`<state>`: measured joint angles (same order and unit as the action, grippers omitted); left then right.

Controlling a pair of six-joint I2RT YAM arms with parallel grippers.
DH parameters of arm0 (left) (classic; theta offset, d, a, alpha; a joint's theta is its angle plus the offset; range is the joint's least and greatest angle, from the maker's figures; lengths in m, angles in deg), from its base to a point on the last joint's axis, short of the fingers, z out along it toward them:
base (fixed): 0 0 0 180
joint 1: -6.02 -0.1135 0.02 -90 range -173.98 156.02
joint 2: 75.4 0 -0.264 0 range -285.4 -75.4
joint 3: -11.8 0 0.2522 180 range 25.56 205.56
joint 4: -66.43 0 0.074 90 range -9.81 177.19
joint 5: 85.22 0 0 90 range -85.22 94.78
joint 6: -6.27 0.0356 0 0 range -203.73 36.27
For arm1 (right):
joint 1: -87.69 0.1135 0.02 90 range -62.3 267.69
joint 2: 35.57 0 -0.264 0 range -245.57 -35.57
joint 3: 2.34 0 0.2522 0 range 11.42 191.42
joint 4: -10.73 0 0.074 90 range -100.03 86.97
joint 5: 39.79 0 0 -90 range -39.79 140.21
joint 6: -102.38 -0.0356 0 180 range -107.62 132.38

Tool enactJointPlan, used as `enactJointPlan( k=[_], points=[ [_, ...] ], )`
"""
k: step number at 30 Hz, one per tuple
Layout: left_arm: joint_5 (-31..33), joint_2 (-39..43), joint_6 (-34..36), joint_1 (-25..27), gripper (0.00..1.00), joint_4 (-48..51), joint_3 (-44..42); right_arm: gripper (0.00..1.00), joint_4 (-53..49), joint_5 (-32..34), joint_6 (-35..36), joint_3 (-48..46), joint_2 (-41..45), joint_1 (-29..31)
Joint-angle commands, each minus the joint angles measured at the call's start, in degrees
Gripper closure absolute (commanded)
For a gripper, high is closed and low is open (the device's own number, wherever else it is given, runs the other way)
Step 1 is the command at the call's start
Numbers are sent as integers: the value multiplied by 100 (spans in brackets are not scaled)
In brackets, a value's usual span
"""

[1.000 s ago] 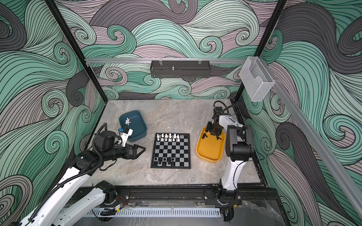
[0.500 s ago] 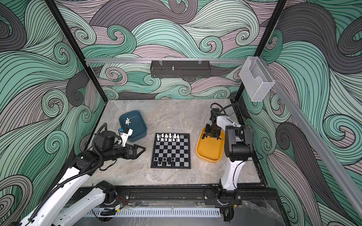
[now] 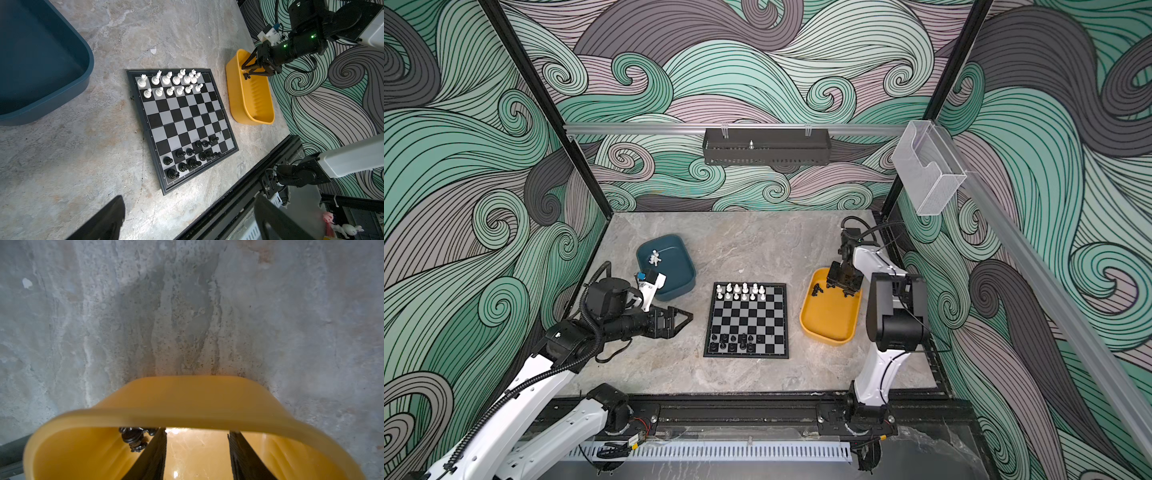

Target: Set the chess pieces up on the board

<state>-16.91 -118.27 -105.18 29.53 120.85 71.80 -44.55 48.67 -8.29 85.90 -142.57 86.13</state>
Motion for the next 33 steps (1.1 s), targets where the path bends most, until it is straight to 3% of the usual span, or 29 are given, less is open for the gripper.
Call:
enactJointPlan(
  k=[1, 6, 16, 23, 26, 33],
  points=[
    [-42, 78, -16, -33, 1, -66, -2, 57, -243, 450, -246, 203, -98, 19],
    [-45, 109, -16, -39, 1, -59, -5, 55, -318, 970, -509, 2, 22, -1],
    [-63, 117, -17, -39, 1, -73, -3, 57, -225, 761, -234, 89, -398, -120],
    [-59, 78, -14, -39, 2, -68, -2, 67, -102, 407, -149, 222, -716, -124],
    [-54, 68, -13, -37, 2, -60, -1, 76, -87, 322, -192, 156, -681, -120],
    [-54, 81, -17, -37, 1, -71, -2, 88, -49, 239, -189, -131, -462, -99]
  ],
)
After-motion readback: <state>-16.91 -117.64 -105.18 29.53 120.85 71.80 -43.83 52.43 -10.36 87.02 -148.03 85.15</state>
